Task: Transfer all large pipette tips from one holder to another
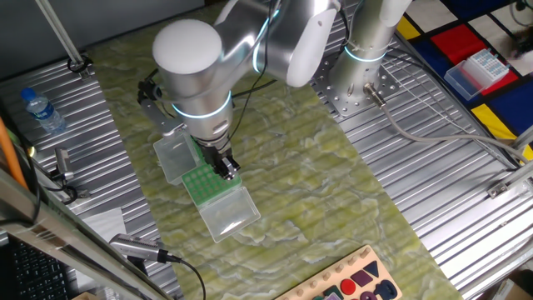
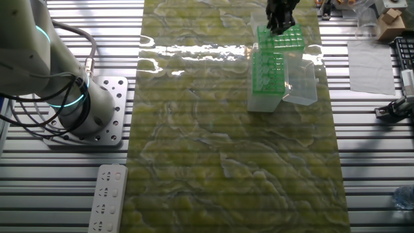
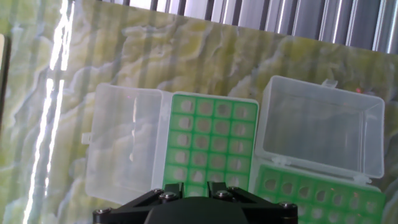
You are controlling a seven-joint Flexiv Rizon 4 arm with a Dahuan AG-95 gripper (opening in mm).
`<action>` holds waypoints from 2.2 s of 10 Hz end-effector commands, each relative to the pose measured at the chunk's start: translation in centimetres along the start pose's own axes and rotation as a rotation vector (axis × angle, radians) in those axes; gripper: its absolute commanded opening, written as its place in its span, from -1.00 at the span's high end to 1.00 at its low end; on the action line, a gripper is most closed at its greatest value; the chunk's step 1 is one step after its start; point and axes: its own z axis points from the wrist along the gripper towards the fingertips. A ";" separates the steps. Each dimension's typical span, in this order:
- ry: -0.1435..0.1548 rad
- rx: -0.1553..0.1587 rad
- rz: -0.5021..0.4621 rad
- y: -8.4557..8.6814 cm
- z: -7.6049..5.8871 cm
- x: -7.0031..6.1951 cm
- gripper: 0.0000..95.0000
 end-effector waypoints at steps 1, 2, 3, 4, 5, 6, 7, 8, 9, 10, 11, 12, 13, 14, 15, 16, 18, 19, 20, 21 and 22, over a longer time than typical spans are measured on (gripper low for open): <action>0.002 0.002 0.012 0.0 0.0 -0.1 1.00; 0.001 0.002 0.015 0.0 0.0 -0.1 1.00; 0.001 0.002 0.016 0.0 0.0 0.0 1.00; 0.006 0.001 0.017 0.0 -0.2 -0.1 1.00; 0.008 0.000 0.015 0.1 -0.8 -0.1 1.00; 0.008 -0.001 0.014 0.2 -1.1 -0.1 1.00; 0.008 -0.002 0.010 0.3 -1.5 -0.1 1.00; 0.008 0.000 0.004 0.4 -2.3 -0.2 1.00; 0.009 0.000 0.002 0.5 -2.9 -0.3 1.00; 0.012 -0.003 -0.004 0.5 -3.8 -0.5 1.00; 0.013 -0.006 -0.008 0.4 -4.6 -0.6 1.00; 0.015 -0.007 -0.009 0.4 -4.7 -0.6 1.00; 0.022 -0.015 -0.019 0.1 -6.0 -0.8 1.00; 0.025 -0.023 -0.029 -0.3 -7.0 -1.0 1.00; 0.028 -0.026 -0.040 -0.6 -7.8 -1.2 1.00; 0.034 -0.029 -0.040 -0.8 -8.5 -1.4 1.00; 0.048 -0.055 -0.033 -0.9 -10.3 -1.9 1.00; 0.053 -0.061 -0.035 -1.0 -10.8 -2.1 1.00; 0.063 -0.068 -0.047 -1.2 -12.0 -2.5 1.00; 0.074 -0.070 -0.063 -1.4 -13.0 -2.8 1.00; 0.082 -0.071 -0.075 -1.5 -13.8 -3.0 1.00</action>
